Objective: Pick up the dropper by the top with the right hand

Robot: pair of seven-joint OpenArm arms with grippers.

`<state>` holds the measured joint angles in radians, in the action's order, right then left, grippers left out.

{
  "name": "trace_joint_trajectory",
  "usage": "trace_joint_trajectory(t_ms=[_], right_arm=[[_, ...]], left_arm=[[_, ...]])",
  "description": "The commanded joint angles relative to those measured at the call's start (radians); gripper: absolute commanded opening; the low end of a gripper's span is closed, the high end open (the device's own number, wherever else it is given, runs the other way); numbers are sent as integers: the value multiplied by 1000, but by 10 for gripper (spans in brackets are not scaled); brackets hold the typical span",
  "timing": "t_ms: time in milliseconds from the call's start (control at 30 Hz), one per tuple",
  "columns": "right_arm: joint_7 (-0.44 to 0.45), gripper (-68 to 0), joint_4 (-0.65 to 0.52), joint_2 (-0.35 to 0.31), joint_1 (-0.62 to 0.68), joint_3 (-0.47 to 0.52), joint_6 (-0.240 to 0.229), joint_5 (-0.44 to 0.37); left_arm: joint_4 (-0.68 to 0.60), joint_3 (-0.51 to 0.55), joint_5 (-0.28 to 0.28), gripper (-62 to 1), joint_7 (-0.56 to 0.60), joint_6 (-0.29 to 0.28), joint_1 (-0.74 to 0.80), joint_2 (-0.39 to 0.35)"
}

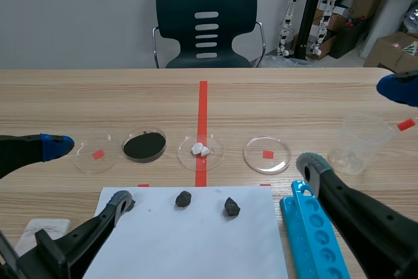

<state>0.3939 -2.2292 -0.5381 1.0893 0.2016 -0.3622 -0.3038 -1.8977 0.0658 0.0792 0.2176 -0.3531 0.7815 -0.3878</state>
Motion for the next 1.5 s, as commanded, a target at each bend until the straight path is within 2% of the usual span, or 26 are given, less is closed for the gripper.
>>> trace_joint_trajectory(t_ms=[0, 867, 1067, 1233, 1467], right_arm=[[11, 4, -12, -5, -11, 7, 2, -14], [11, 4, -12, -5, -11, 7, 2, -14], [12, 4, -2, 14, 3, 7, 18, -13], [12, 4, 14, 40, 25, 7, 82, -13], [3, 4, 53, 40, 61, 24, 172, 10]], left_arm=[[-7, 2, 6, -37, 18, -1, -2, 5], [-7, 2, 6, -37, 18, -1, -1, 5], [-7, 2, 6, -37, 18, -1, -1, 5], [-7, 2, 6, -37, 18, -1, -1, 5], [-7, 2, 6, -37, 18, -1, -1, 5]])
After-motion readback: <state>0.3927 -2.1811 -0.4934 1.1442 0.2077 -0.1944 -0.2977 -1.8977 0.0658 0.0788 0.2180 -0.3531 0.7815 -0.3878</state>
